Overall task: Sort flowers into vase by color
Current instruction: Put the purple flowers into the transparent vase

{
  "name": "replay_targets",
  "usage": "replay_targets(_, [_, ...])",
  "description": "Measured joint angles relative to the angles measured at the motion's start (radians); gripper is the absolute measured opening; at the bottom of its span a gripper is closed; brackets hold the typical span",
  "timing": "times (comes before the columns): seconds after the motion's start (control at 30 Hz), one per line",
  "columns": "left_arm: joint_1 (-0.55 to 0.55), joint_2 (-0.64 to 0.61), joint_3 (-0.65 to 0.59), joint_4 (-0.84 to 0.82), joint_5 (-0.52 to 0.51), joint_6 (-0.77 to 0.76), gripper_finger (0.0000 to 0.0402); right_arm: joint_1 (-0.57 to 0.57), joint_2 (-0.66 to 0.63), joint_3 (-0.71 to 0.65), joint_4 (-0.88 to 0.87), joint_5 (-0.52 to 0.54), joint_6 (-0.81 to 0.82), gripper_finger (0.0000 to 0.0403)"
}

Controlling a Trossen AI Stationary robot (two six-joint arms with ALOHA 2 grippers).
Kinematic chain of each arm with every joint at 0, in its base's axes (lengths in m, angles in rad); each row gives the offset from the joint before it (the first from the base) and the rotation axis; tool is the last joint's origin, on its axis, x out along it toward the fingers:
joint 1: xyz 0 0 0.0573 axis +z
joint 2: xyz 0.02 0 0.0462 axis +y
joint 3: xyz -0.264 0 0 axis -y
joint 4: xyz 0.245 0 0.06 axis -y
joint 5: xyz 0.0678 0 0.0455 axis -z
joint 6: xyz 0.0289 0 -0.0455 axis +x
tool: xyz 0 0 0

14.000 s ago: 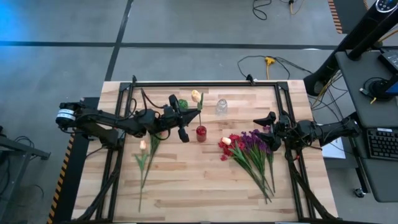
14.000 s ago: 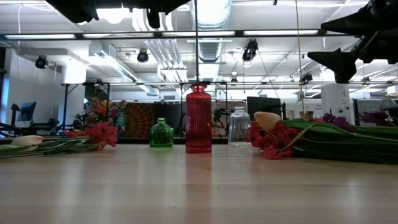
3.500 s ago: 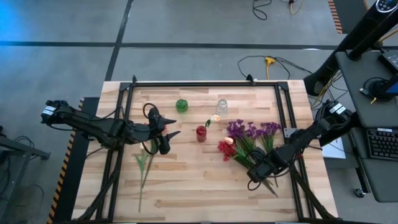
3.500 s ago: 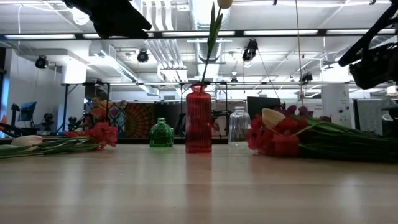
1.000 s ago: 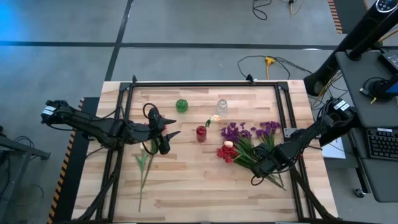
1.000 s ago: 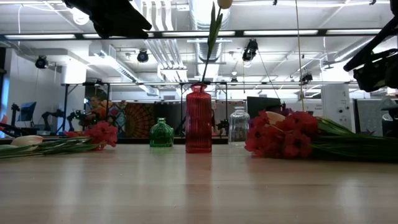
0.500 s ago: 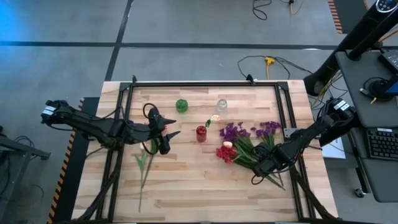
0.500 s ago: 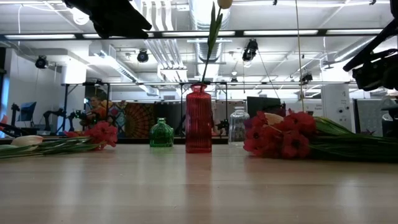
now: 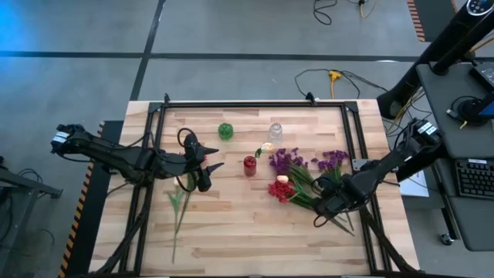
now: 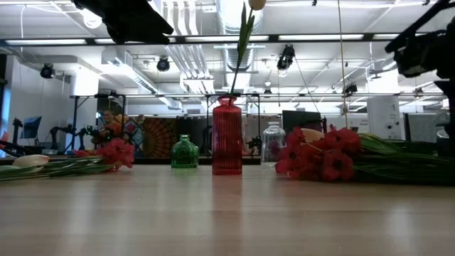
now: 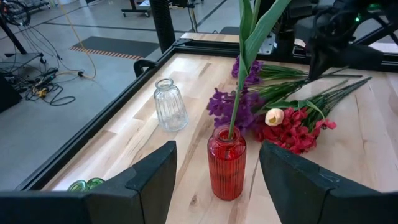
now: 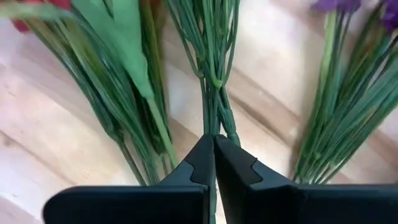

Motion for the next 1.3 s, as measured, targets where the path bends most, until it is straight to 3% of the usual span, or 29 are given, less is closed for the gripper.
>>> replay_targets(0.2, [0.0, 0.0, 0.0, 0.0, 0.0, 0.0, 0.0212, 0.042, -0.142, 0.0, 0.002, 0.198, 0.028, 0.0009])
replay_targets(0.33, [0.0, 0.0, 0.0, -0.001, 0.0, 0.0, 0.0212, 0.052, -0.202, -0.008, 0.001, 0.206, 0.037, 0.0009])
replay_targets(0.67, [0.0, 0.0, 0.0, 0.0, 0.0, 0.0, 0.0212, 0.029, -0.097, -0.044, -0.006, 0.094, -0.085, 0.0015])
replay_targets(0.83, [0.0, 0.0, 0.0, 0.0, 0.0, 0.001, 0.0212, -0.022, -0.009, -0.045, -0.002, 0.008, -0.221, 0.0047])
replay_targets(1.0, [0.0, 0.0, 0.0, 0.0, 0.0, 0.015, 0.0212, -0.036, 0.066, -0.045, 0.033, -0.044, -0.526, 0.0093])
replay_targets(1.3, [0.0, 0.0, 0.0, 0.0, 0.0, 0.029, 0.0212, -0.108, 0.124, -0.045, 0.041, -0.056, -0.627, 0.0116])
